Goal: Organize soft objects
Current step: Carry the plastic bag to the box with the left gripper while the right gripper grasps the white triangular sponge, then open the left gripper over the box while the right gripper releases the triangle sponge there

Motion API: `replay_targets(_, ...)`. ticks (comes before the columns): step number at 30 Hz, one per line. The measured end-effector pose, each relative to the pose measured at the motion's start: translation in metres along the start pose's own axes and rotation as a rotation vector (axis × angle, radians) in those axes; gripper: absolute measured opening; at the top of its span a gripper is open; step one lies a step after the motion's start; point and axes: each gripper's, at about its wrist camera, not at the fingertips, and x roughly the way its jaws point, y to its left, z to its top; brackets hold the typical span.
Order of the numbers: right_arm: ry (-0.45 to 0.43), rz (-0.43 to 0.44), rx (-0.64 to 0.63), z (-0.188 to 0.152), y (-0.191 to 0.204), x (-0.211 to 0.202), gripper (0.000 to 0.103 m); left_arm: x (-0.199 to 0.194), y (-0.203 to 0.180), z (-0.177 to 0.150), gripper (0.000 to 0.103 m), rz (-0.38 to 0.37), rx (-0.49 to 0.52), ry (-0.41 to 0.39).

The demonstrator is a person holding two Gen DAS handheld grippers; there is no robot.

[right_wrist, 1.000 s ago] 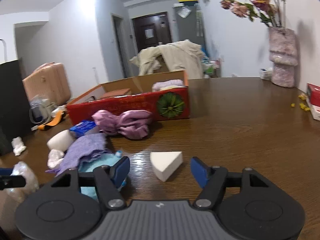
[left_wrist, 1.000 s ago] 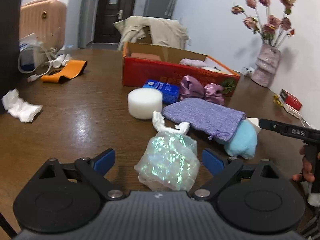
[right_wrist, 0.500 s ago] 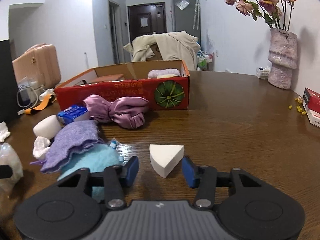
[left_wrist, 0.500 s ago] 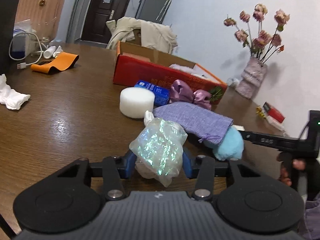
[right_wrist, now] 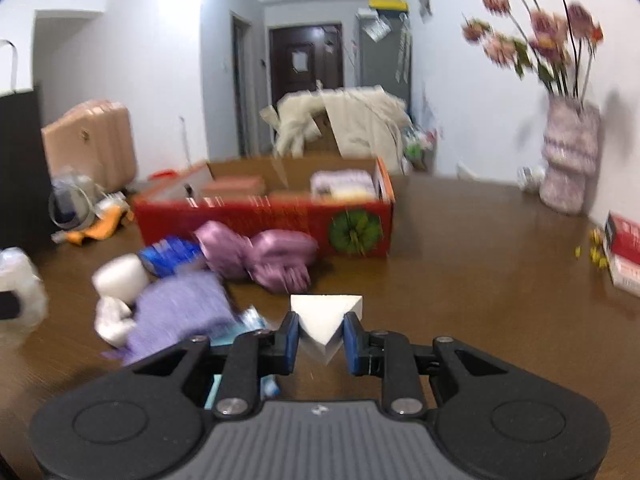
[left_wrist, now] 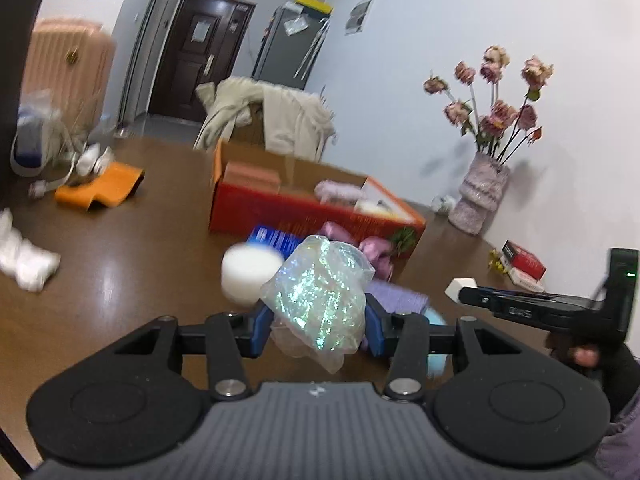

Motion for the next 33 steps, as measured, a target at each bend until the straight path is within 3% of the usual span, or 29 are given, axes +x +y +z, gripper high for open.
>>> replay_targets(6, -0.071, 0.111, -0.004, 0.053, -0.012, -0.008, 0.023, 0.039, -0.004, 0.067, 0.047, -0.025, 0.048, -0.042)
replay_targets(9, -0.064, 0.142, -0.018, 0.083, -0.017, 0.014, 0.023, 0.080, 0.005, 0.104, 0.047, -0.011, 0.054, -0.027)
replay_targets(13, -0.034, 0.194, -0.002, 0.121, -0.022, 0.059, 0.023, 0.149, 0.025, 0.140, 0.047, 0.060, 0.045, 0.049)
replay_targets(18, 0.022, 0.226, 0.011, 0.158, -0.021, 0.127, 0.023, 0.213, 0.043, 0.159, 0.047, 0.128, 0.066, 0.134)
replay_targets(26, 0.128, 0.204, -0.012, 0.192, -0.006, 0.242, 0.023, 0.288, 0.069, 0.165, 0.050, 0.209, 0.161, 0.276)
replay_targets(31, 0.197, 0.209, -0.002, 0.201, 0.020, 0.309, 0.029, 0.305, 0.072, 0.166, 0.063, 0.213, 0.206, 0.280)
replay_targets(33, 0.229, 0.218, 0.019, 0.198, 0.027, 0.332, 0.039, 0.304, 0.073, 0.167, 0.065, 0.205, 0.197, 0.274)
